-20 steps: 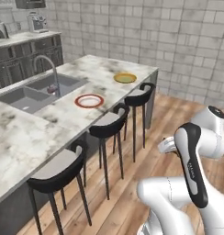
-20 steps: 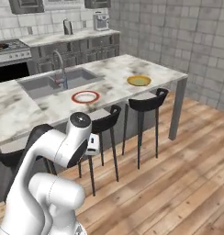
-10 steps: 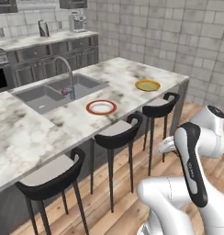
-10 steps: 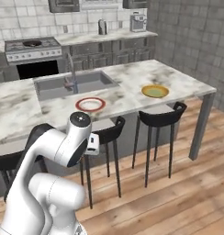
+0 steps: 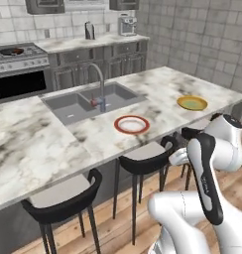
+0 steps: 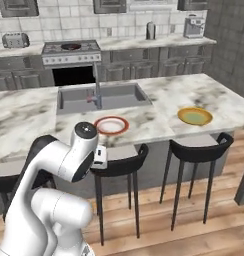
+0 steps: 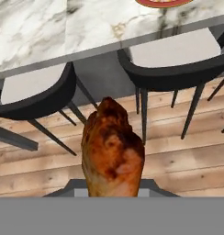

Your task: Take the chicken drumsticks from the pan and place one on each plate on the dining counter.

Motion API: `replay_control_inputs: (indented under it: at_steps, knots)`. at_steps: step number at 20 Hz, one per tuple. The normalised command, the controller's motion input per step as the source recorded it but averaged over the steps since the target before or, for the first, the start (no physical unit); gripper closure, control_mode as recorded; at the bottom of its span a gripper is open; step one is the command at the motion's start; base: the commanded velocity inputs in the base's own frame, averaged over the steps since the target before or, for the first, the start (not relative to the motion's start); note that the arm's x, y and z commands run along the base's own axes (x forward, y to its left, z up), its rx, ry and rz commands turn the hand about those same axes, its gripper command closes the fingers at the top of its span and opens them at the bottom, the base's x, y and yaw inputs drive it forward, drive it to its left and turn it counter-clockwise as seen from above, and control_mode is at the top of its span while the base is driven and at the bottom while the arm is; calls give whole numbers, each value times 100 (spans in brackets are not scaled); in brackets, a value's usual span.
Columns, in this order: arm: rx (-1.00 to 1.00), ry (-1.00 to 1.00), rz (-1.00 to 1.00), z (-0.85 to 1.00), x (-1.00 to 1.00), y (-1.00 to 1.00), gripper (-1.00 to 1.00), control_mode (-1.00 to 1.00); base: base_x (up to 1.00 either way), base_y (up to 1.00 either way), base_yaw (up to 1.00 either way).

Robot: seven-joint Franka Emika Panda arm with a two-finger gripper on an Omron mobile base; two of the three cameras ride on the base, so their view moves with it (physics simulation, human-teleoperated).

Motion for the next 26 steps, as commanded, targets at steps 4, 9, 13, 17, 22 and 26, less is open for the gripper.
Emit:
replay_control_inputs:
  at_steps: [4,9,13,17,22,26]
  knots:
    - [0,0,0,0,0,0,100,100,88,-42,22]
    - [0,0,0,0,0,0,100,100,70,-7,21]
    - [0,0,0,0,0,0,100,100,56,-9,29]
    - [0,-1,6,0,11,-5,100,-100,38,-12,22]
    - [0,0,3,17,56,-3,100,-100,0,0,0]
    - [0,0,0,11,67,-18,100,-100,0,0,0]
